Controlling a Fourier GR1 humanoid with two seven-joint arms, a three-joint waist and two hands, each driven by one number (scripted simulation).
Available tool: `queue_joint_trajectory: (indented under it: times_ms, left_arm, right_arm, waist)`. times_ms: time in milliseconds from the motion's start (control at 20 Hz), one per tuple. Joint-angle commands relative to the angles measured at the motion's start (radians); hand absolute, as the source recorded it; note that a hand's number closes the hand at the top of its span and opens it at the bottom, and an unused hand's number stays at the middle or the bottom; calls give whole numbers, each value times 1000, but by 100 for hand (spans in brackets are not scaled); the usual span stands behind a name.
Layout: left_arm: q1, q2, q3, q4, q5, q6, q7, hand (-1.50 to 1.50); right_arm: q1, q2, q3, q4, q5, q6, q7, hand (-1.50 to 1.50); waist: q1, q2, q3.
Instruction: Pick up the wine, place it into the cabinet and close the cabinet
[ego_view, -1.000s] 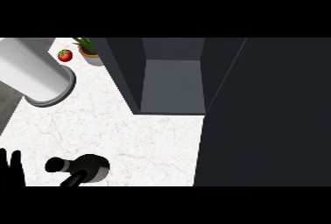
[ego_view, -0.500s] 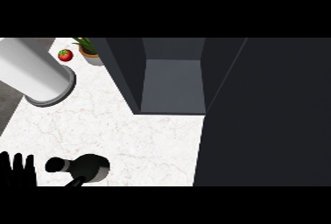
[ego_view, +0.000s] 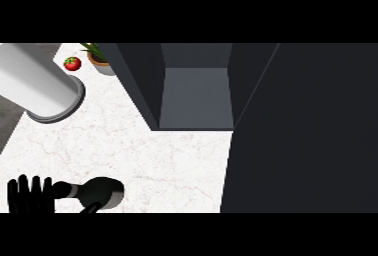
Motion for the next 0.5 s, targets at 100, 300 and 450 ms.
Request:
queue_joint_trajectory:
  times_ms: [100,300,450]
  left_arm:
    - [-75,-13,-11,135,26,-14,-85,-150]
    - [-24,4,27,141,36,-91,-105,-150]
    - [-26,-13,-16,223,75,-93,-189,-150]
  right_arm:
    - [14,-9,-32,-137,-78,3,81,-150]
    - [12,2,-38,-113,-96,22,50,-150]
    - [-11,0,-45,-103,-76,16,64,-150]
  waist:
    - [-5,1,1]
    - [-1,1,1]
    - [-1,1,1]
